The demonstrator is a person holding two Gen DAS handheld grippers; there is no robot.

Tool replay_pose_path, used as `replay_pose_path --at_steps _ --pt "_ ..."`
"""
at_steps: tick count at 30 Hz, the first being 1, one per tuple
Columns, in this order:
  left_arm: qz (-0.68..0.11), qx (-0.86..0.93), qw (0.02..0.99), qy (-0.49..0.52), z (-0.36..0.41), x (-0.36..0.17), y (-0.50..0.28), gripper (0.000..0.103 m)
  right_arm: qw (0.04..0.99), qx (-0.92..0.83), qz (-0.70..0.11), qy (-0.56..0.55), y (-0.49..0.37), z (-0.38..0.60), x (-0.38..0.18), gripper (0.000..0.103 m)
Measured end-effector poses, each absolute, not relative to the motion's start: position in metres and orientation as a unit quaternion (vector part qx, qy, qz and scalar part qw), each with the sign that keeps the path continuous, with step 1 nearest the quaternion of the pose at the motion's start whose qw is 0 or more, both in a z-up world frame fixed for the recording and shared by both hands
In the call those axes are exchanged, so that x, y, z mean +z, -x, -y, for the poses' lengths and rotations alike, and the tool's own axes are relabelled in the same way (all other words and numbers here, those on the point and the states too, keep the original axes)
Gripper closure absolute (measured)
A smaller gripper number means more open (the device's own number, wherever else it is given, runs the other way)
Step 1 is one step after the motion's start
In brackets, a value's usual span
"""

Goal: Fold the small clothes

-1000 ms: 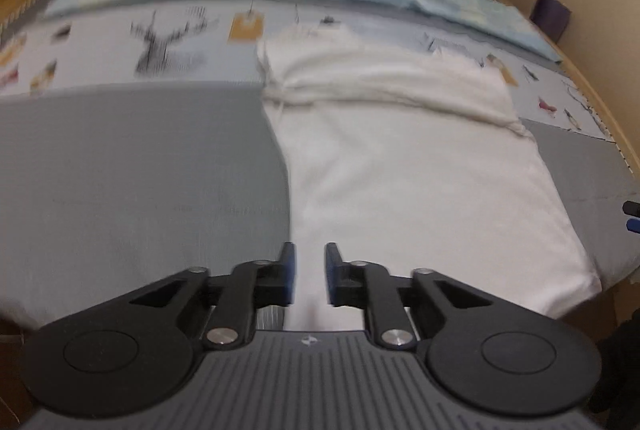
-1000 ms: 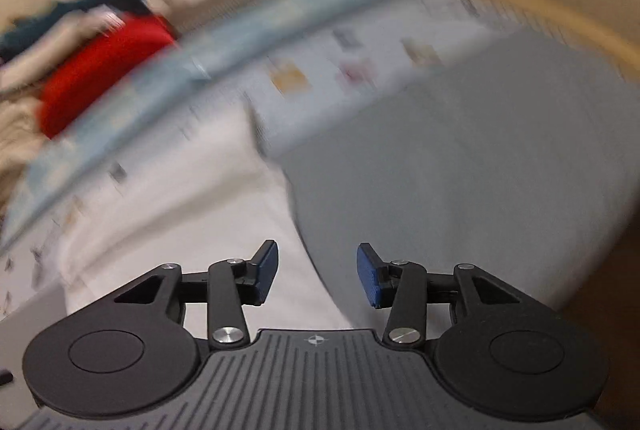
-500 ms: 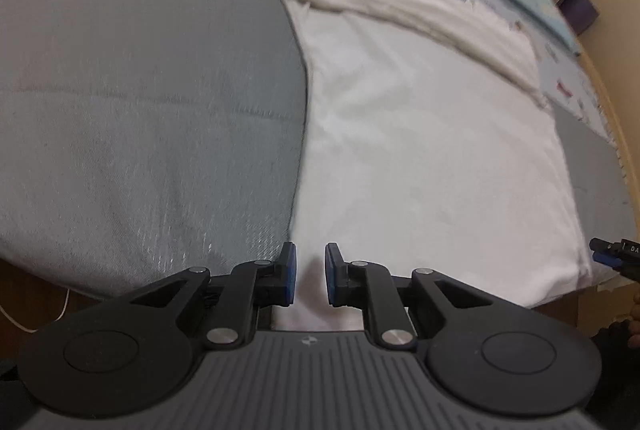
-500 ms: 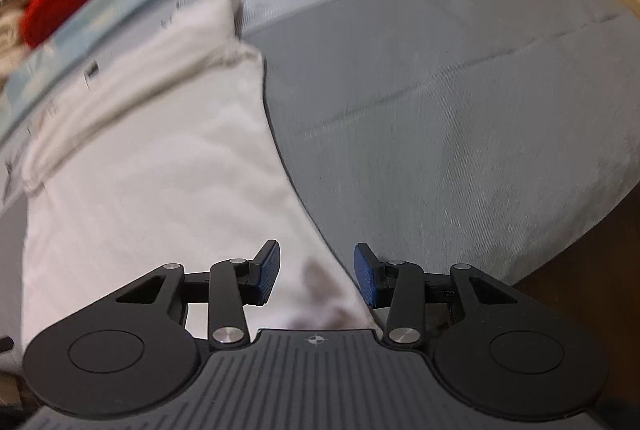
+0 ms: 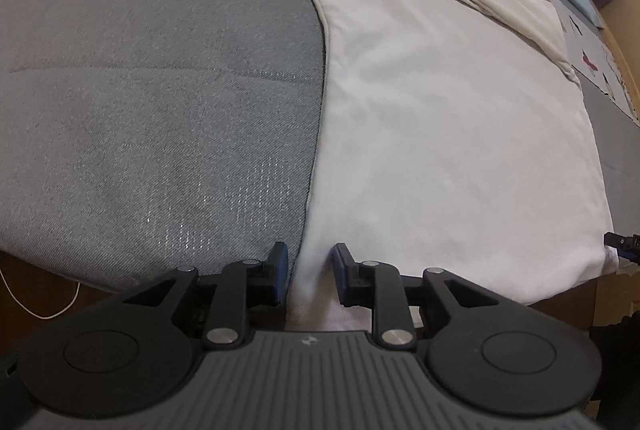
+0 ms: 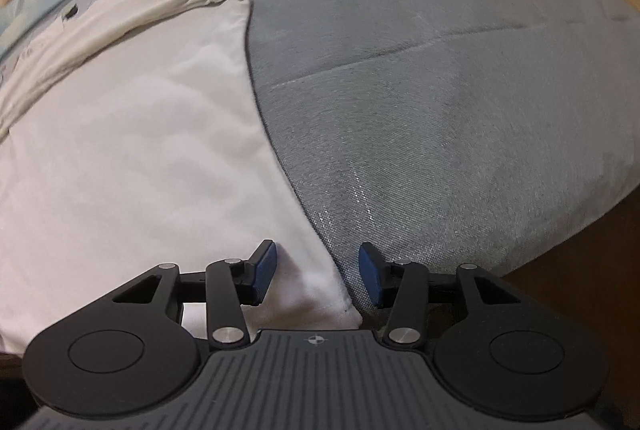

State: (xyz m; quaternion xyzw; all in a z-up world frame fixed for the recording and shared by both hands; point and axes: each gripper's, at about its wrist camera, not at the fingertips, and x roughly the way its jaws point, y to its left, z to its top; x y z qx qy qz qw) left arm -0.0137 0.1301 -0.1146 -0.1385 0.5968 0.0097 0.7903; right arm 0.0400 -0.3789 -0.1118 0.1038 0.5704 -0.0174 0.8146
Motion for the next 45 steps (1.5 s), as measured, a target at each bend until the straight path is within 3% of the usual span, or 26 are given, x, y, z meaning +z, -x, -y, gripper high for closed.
replay_pose_path --at_steps 3,5,6,7,12,19,23,28,33,45 --pt "-0.593 0.004 0.796 0.122 -0.124 -0.113 0.015 0.082 0.817 -0.012 -0.568 -0.097 -0.039 0.377 -0.111 0.059" --pt "-0.591 -0.009 0.799 0.115 -0.120 -0.111 0.017 0.099 0.818 -0.003 -0.566 -0.103 -0.038 0.378 -0.110 0.075" --pt "-0.586 -0.011 0.802 0.112 -0.120 -0.108 0.018 0.099 0.818 0.005 -0.566 -0.108 -0.037 0.378 -0.109 0.090" --pt "-0.578 -0.007 0.808 0.111 -0.122 -0.103 0.021 0.100 0.816 0.016 -0.566 -0.115 -0.037 0.378 -0.108 0.098" --pt "-0.530 0.007 0.835 0.149 -0.144 -0.071 0.039 0.100 0.819 0.061 -0.548 -0.158 -0.030 0.378 -0.094 0.098" --pt "-0.587 0.010 0.795 0.154 -0.141 -0.099 0.032 0.099 0.800 0.021 -0.584 -0.134 -0.033 0.382 -0.104 0.096" --pt "-0.593 0.009 0.791 0.152 -0.136 -0.102 0.027 0.088 0.802 0.019 -0.585 -0.122 -0.032 0.379 -0.103 0.094" --pt "-0.596 0.014 0.791 0.139 -0.136 -0.104 0.027 0.087 0.802 0.020 -0.585 -0.120 -0.032 0.378 -0.106 0.094" --pt "-0.599 0.024 0.789 0.137 -0.138 -0.106 0.027 0.078 0.803 0.020 -0.586 -0.111 -0.033 0.374 -0.106 0.093" --pt "-0.603 0.021 0.789 0.113 -0.127 -0.110 0.026 0.078 0.809 0.024 -0.579 -0.098 -0.032 0.372 -0.106 0.094"
